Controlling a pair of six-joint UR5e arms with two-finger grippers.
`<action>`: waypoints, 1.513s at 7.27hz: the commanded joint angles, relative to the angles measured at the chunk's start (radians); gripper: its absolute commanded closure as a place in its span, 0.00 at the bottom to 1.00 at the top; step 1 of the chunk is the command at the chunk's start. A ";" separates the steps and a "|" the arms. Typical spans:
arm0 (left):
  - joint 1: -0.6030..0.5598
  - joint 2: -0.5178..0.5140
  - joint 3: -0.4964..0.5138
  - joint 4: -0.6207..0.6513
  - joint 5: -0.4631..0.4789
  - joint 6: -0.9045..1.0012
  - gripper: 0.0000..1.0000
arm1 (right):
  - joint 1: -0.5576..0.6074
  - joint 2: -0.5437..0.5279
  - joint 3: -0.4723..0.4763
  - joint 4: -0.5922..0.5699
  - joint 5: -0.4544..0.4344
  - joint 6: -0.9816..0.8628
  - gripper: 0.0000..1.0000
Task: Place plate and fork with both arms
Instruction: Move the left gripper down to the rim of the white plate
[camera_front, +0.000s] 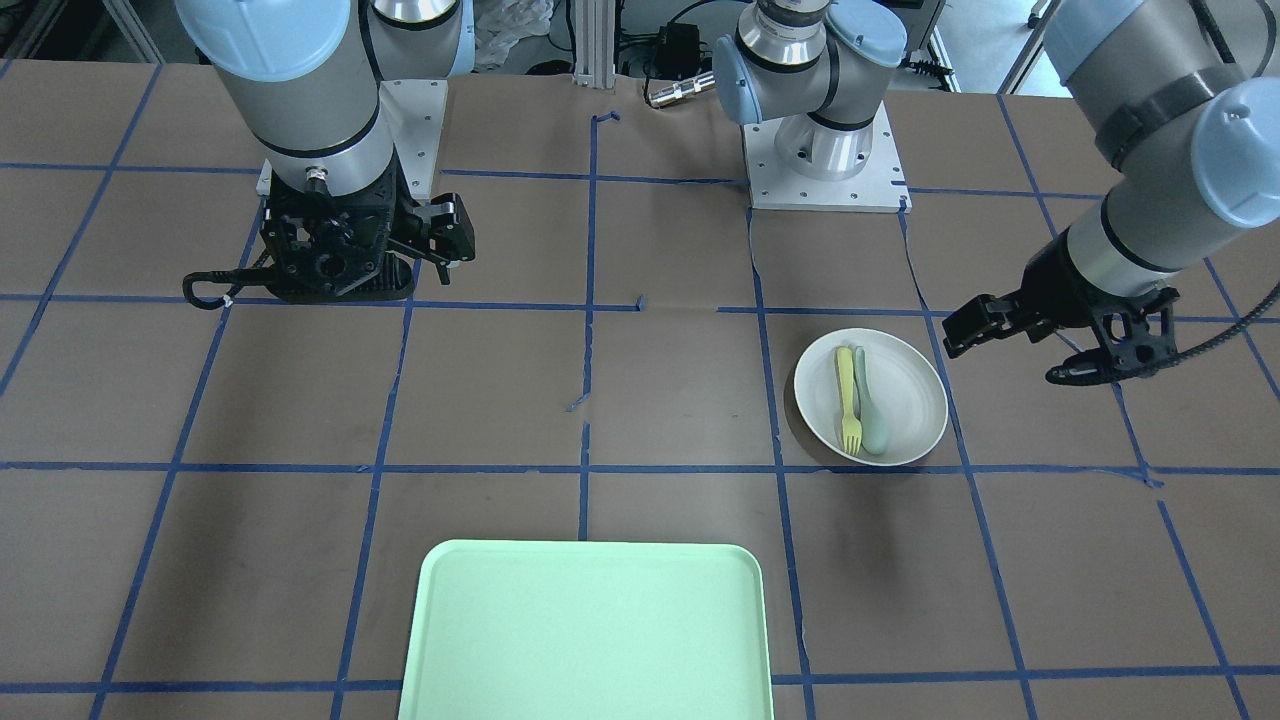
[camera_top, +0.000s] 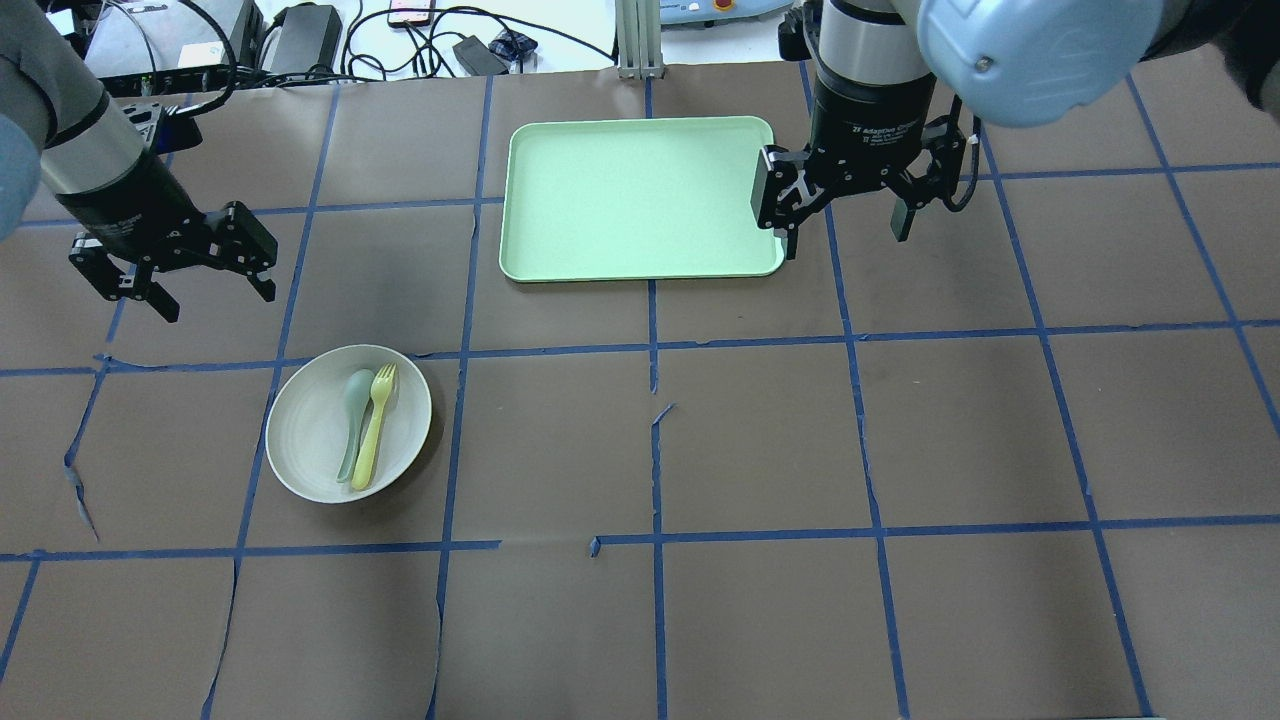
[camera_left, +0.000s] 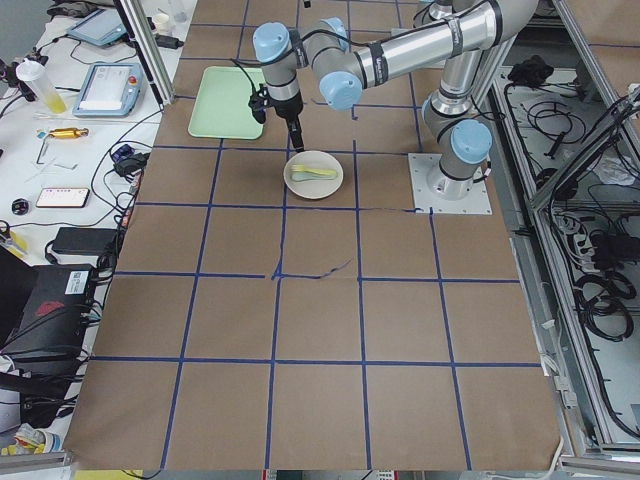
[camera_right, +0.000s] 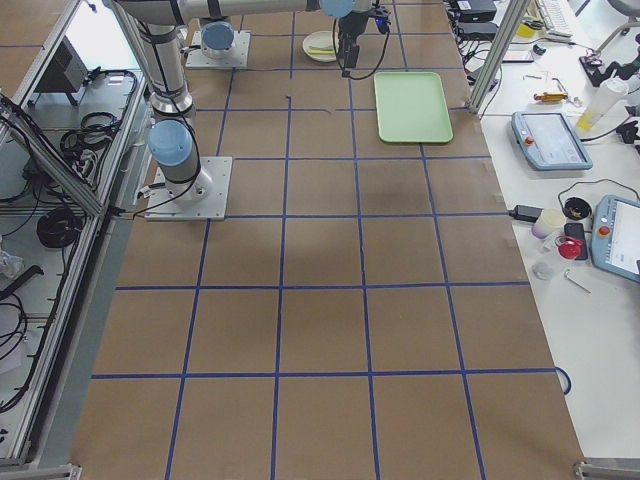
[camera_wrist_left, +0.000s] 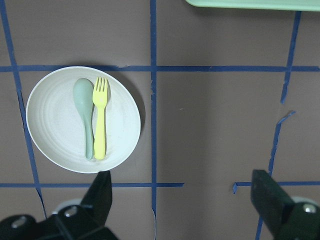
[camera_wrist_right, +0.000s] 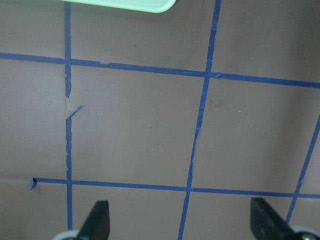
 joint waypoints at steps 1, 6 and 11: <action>0.049 -0.028 -0.132 0.123 -0.002 0.060 0.00 | 0.000 0.001 0.005 -0.006 0.000 0.002 0.00; 0.115 -0.106 -0.261 0.123 0.000 0.109 0.02 | 0.000 -0.006 0.057 -0.002 0.000 0.002 0.00; 0.115 -0.210 -0.266 0.218 0.033 0.153 0.14 | 0.000 -0.002 0.061 -0.002 0.001 0.002 0.00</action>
